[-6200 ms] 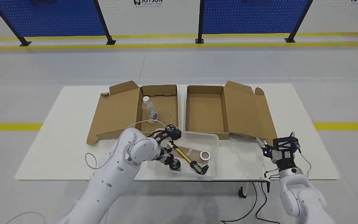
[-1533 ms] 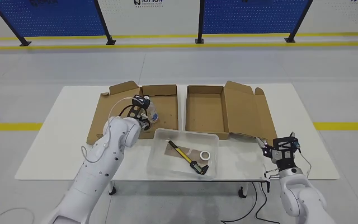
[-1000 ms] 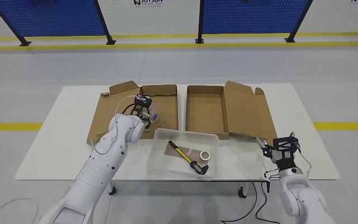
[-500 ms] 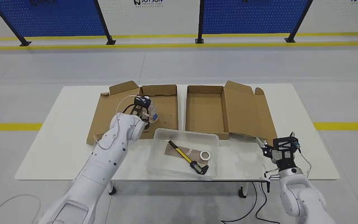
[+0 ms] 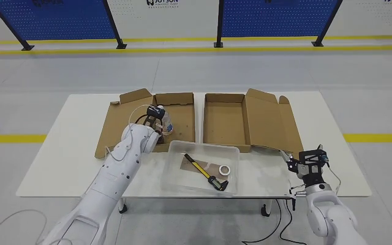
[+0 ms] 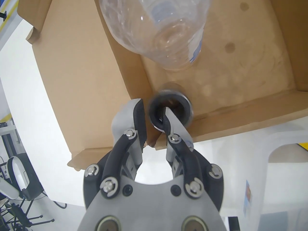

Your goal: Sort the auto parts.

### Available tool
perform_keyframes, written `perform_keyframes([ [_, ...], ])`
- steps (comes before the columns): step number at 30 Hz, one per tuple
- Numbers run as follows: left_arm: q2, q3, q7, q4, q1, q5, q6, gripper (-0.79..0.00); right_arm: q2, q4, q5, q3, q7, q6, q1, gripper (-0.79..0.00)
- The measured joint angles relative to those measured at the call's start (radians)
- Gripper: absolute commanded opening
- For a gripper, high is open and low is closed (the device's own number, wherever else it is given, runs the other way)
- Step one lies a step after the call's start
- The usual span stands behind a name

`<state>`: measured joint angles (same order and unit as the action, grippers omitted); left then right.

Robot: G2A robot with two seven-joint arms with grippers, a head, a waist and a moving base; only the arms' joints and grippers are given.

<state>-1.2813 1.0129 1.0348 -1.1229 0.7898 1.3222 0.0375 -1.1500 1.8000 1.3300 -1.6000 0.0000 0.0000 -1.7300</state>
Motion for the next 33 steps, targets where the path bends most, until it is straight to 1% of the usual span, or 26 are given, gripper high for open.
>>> perform_keyframes([
  [4, -0.002, 0.005, -0.001, 0.003, -0.001, 0.006, 0.000, -0.536, 0.000, 0.000, 0.000, 0.000, 0.000, 0.000, 0.000, 0.000],
  [7, -0.001, 0.011, -0.003, -0.006, 0.003, 0.011, -0.001, -0.480, 0.000, 0.000, 0.000, 0.000, 0.000, 0.000, 0.000, 0.000],
  [9, 0.000, 0.020, -0.003, -0.026, 0.012, 0.014, 0.003, -0.456, 0.000, 0.000, 0.000, 0.000, 0.000, 0.000, 0.000, 0.000],
  [11, 0.003, 0.032, -0.005, -0.058, 0.028, 0.016, 0.008, -0.406, 0.000, 0.000, 0.000, 0.000, 0.000, 0.000, 0.000, 0.000],
  [12, 0.004, 0.038, -0.005, -0.077, 0.037, 0.017, 0.010, -0.351, 0.000, 0.000, 0.000, 0.000, 0.000, 0.000, 0.000, 0.000],
  [13, 0.006, 0.045, -0.004, -0.100, 0.048, 0.018, 0.012, -0.256, 0.000, 0.000, 0.000, 0.000, 0.000, 0.000, 0.000, 0.000],
  [14, 0.009, 0.053, -0.001, -0.135, 0.065, 0.022, 0.012, -0.225, 0.000, 0.000, 0.000, 0.000, 0.000, 0.000, 0.000, 0.000],
  [15, 0.011, 0.061, 0.001, -0.166, 0.080, 0.025, 0.012, -0.169, 0.000, 0.000, 0.000, 0.000, 0.000, 0.000, 0.000, 0.000],
  [17, 0.019, 0.081, 0.006, -0.248, 0.120, 0.036, 0.010, -0.028, 0.000, 0.000, 0.000, 0.000, 0.000, 0.000, 0.000, 0.000],
  [18, 0.022, 0.090, 0.009, -0.288, 0.140, 0.043, 0.011, 0.000, 0.000, 0.000, 0.000, 0.000, 0.000, 0.000, 0.000, 0.000],
  [22, 0.035, 0.120, 0.024, -0.467, 0.237, 0.087, 0.010, 0.000, 0.000, 0.000, 0.000, 0.000, 0.000, 0.000, 0.000, 0.000],
  [23, 0.038, 0.127, 0.022, -0.519, 0.268, 0.093, -0.002, 0.000, 0.000, 0.000, 0.000, 0.000, 0.000, 0.000, 0.000, 0.000],
  [26, 0.045, 0.148, 0.000, -0.628, 0.341, 0.081, -0.030, 0.000, 0.000, 0.000, 0.000, 0.000, 0.000, 0.000, 0.000, 0.000],
  [29, 0.049, 0.161, -0.012, -0.699, 0.398, 0.057, -0.057, 0.000, 0.000, 0.000, 0.000, 0.000, 0.000, 0.000, 0.000, 0.000],
  [31, 0.051, 0.156, -0.014, -0.718, 0.420, 0.058, -0.084, 0.000, 0.000, 0.000, 0.000, 0.000, 0.000, 0.000, 0.000, 0.000],
  [33, 0.052, 0.139, -0.014, -0.718, 0.434, 0.072, -0.126, 0.000, 0.000, 0.000, 0.000, 0.000, 0.000, 0.000, 0.000, 0.000],
])
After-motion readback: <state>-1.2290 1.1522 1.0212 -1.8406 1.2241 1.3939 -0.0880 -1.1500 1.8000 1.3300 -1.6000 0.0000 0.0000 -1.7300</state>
